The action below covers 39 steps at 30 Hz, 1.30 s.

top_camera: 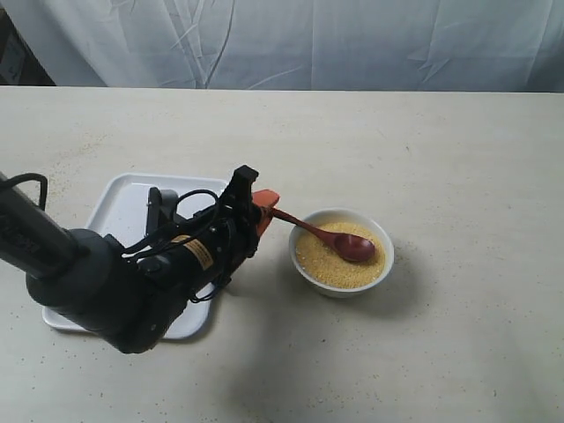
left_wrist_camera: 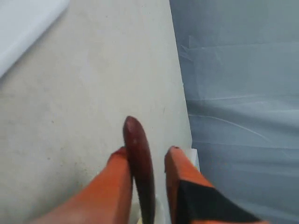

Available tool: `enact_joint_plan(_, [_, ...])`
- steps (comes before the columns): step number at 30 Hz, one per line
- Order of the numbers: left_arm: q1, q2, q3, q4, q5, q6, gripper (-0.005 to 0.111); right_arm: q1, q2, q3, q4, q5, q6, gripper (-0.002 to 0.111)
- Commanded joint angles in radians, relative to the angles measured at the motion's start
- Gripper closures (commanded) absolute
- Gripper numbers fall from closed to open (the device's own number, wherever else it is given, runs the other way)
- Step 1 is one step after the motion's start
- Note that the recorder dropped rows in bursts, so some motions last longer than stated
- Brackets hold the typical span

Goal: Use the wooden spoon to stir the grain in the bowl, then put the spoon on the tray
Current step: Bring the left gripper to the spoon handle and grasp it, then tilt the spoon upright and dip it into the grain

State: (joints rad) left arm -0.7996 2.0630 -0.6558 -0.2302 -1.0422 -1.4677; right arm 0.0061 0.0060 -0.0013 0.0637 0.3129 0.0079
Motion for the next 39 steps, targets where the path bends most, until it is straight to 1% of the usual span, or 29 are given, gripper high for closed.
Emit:
enact_joint_plan(1, [0.003, 0.008, -0.001, -0.012, 0.004, -0.004, 0.105, -0.006, -0.006, 0.001, -0.004, -0.008, -0.008, 0.108])
enact_joint_plan(4, [0.003, 0.008, -0.001, -0.012, -0.027, -0.004, 0.107, -0.006, -0.006, 0.001, -0.004, -0.008, -0.008, 0.108])
enact_joint_plan(9, [0.003, 0.008, -0.001, -0.002, -0.156, -0.004, 0.107, -0.006, -0.006, 0.001, -0.004, -0.008, -0.008, 0.108])
enact_joint_plan(11, [0.003, 0.008, -0.001, -0.004, -0.179, -0.004, 0.107, -0.006, -0.006, 0.001, -0.004, -0.008, -0.008, 0.108])
enact_joint_plan(22, [0.003, 0.008, -0.001, 0.011, -0.179, -0.009, 0.107, -0.006, -0.006, 0.001, -0.004, -0.008, -0.008, 0.108])
enact_joint_plan(28, [0.003, 0.008, -0.001, 0.121, -0.179, -0.017, 0.107, -0.006, -0.006, 0.001, -0.004, -0.008, -0.008, 0.108])
enact_joint_plan(30, [0.003, 0.008, -0.001, 0.136, -0.179, -0.044, 0.107, -0.006, -0.006, 0.001, -0.004, -0.008, -0.008, 0.108])
enact_joint_plan(39, [0.003, 0.008, -0.001, 0.138, -0.179, -0.057, 0.107, -0.006, -0.006, 0.001, -0.004, -0.008, -0.008, 0.108])
